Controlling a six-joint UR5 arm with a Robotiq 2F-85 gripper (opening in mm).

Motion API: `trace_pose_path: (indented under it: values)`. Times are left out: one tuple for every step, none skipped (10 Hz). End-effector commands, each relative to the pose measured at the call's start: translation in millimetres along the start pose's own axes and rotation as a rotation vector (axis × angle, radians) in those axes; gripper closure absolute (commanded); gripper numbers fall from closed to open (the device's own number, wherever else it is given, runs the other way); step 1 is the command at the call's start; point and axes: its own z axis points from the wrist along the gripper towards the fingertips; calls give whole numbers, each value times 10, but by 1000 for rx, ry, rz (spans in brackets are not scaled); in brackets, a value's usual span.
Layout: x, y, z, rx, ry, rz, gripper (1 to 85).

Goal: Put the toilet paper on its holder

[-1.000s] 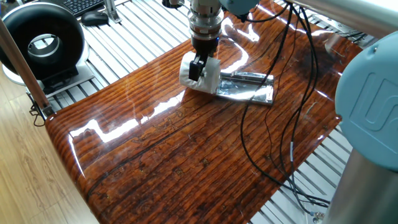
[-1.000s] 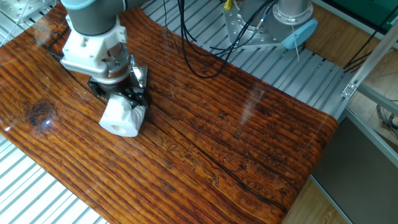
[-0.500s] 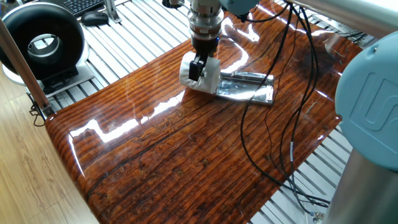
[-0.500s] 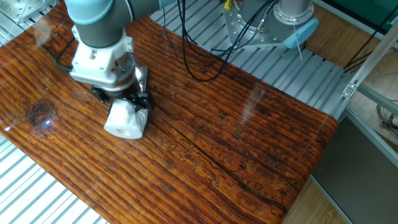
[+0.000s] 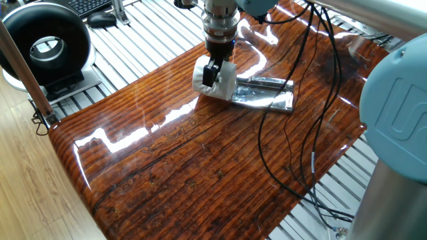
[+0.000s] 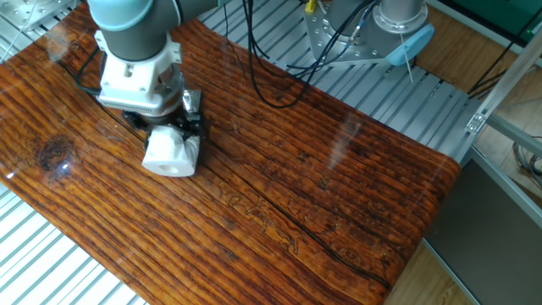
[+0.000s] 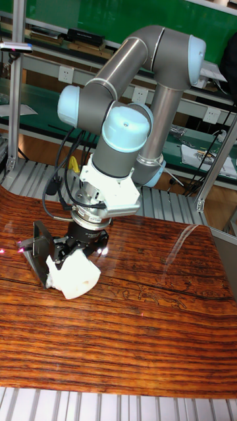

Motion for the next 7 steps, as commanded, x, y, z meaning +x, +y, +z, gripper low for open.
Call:
trace_pose_path:
  values:
    - [40, -81, -14, 5, -4, -25, 847]
    - [49, -111, -21, 2, -8, -27, 847]
    - [11, -176, -47, 16, -30, -50, 847]
    - [-16, -249, -84, 30, -44, -78, 847]
    - [-19, -288, -111, 33, -51, -80, 847]
    - [-15, -341, -113, 48, -67, -100, 847]
    - [-96, -418, -98, 73, -118, -140, 847]
